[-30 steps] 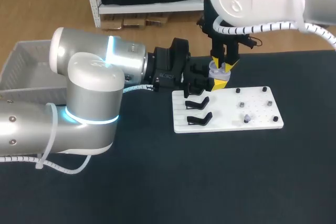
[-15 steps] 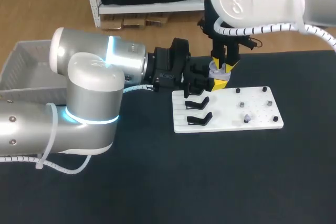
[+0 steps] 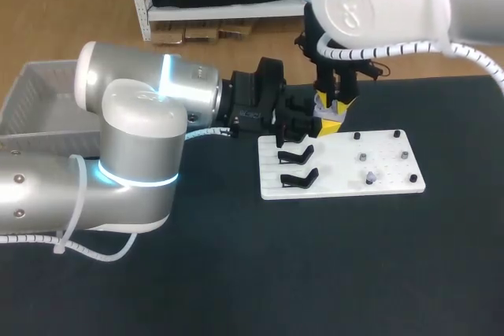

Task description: Pick up each earbud case from the left stands, insert the matching earbuds, close the lid, and place the case in the box.

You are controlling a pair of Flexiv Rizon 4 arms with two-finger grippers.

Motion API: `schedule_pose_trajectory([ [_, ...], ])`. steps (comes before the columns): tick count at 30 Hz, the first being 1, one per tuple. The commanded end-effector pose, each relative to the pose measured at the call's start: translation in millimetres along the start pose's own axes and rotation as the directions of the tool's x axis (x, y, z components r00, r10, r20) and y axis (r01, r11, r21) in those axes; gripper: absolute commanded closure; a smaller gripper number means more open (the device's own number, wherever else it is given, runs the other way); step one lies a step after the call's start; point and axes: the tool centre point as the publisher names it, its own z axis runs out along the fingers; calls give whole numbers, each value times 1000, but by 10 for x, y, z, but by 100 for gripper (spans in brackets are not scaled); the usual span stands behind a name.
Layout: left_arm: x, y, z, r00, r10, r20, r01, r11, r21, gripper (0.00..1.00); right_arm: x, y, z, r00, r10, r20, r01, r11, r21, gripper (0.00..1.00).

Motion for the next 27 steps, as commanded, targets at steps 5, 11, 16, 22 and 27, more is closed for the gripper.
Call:
schedule_pose_trajectory([
  [5,14,-13,-2,1000,4,10,-4,1000,-9,100,37,-69,-145,1000,-16,18,16,1000,-27,65],
  [11,14,-13,-2,1000,4,10,-4,1000,-9,100,69,-262,-354,994,-82,70,91,985,-147,61],
  [16,14,-13,-2,1000,4,10,-4,1000,-9,100,73,-453,-420,987,-143,71,156,954,-254,57],
  [22,14,-13,-2,1000,4,10,-4,1000,-9,100,93,-654,-409,972,-229,61,236,916,-326,53],
  [27,14,-13,-2,1000,4,10,-4,1000,-9,100,127,-763,-381,943,-321,85,330,876,-351,37],
])
